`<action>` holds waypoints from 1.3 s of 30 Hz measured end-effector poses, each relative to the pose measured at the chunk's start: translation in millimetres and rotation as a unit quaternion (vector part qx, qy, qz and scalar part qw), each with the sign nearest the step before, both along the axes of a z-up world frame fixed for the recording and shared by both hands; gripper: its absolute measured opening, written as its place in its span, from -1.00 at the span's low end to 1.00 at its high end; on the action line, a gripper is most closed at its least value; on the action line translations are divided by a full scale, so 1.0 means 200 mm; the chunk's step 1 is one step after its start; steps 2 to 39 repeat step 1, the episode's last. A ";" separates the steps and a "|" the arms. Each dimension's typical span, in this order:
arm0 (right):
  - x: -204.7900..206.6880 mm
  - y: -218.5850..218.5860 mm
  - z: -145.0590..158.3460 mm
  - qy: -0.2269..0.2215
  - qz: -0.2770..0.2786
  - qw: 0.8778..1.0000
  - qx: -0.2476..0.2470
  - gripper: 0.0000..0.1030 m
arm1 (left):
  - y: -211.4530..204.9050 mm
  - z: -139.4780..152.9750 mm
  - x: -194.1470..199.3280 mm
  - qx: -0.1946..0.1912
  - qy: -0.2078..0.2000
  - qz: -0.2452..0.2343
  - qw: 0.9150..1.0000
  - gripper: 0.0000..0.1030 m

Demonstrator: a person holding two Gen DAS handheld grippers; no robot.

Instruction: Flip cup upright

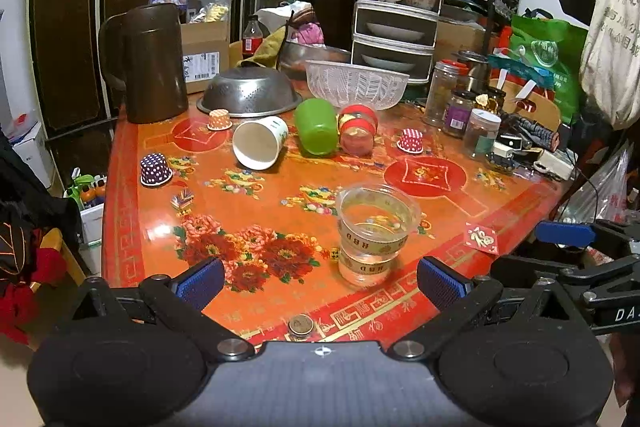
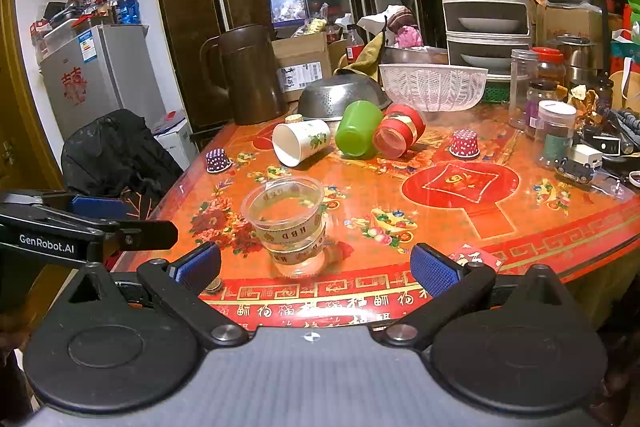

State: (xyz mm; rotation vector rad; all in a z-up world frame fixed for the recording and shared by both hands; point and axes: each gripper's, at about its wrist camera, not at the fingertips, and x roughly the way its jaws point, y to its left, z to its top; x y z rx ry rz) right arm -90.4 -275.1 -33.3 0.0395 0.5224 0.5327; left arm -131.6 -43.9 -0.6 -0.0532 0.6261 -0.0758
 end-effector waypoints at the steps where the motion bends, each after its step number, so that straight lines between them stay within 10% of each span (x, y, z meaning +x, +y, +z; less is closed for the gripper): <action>1: 0.00 0.00 0.00 -0.001 0.001 1.000 0.001 0.98 | 0.00 0.00 0.00 -0.002 -0.003 0.002 1.000 1.00; 39: 0.00 0.00 0.00 -0.001 0.001 1.000 0.001 0.98 | 0.00 0.00 0.00 -0.002 -0.003 0.002 1.000 1.00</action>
